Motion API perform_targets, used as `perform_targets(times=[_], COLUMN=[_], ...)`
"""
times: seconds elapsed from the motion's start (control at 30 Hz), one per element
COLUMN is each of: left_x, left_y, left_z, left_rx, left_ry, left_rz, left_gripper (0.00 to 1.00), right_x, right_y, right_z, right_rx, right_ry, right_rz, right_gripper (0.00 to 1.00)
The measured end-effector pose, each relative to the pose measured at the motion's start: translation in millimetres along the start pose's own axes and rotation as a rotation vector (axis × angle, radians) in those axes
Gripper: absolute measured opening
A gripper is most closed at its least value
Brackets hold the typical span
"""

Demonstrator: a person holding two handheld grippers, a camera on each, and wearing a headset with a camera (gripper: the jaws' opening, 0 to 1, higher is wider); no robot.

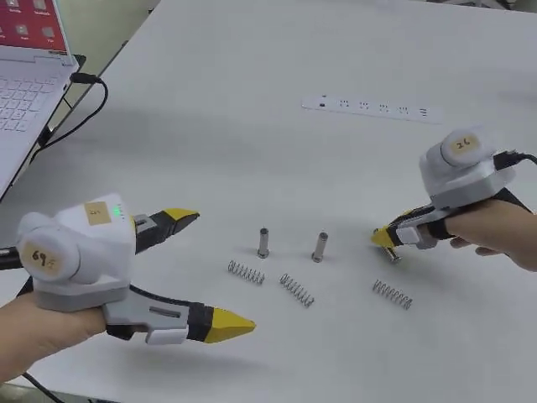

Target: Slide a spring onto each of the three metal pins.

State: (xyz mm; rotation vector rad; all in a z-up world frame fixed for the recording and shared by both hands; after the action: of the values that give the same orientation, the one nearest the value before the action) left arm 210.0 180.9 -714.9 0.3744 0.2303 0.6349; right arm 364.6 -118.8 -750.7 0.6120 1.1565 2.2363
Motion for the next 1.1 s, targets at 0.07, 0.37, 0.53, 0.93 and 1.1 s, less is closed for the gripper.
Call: perform_targets(times=[0.07,0.37,0.53,0.93,1.1], left_x=[0.3,0.6,-0.1,1.6,0.6], left_y=[-0.1,1.5,2.7,7.0,4.6], left_z=[-0.1,-3.0,-4.6,-8.5,-8.7], left_rx=[-0.003,-0.009,-0.004,0.008,0.014], left_ry=[0.000,0.015,0.019,0.027,0.027], left_rz=[-0.003,-0.003,-0.002,0.013,0.006], left_gripper=[0.98,0.98,0.98,0.98,0.97], right_x=[-0.3,-1.6,-0.6,-3.6,-2.6], right_y=[-2.0,-7.7,-12.1,-13.1,-14.9], right_z=[0.1,0.7,3.8,3.8,5.3], right_rx=[0.012,0.039,0.063,0.107,0.122], right_ry=[-0.007,-0.021,-0.012,-0.049,-0.062], right_rz=[0.000,0.000,-0.019,-0.047,-0.064], right_gripper=[0.22,0.20,0.19,0.09,0.08])
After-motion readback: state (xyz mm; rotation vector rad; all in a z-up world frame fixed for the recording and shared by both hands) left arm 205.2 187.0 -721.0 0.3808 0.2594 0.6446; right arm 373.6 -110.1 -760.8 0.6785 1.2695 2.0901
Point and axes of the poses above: the centre of the closed fingertips' face, and the gripper's own axes: y roughly backward along the fingers, x roughly to its left, z roughly out of its top, the point moved 10 cm from there along y, roughly backward along the fingers, and after that the axes turned 1 degree about -z, right-handed, at the moved point
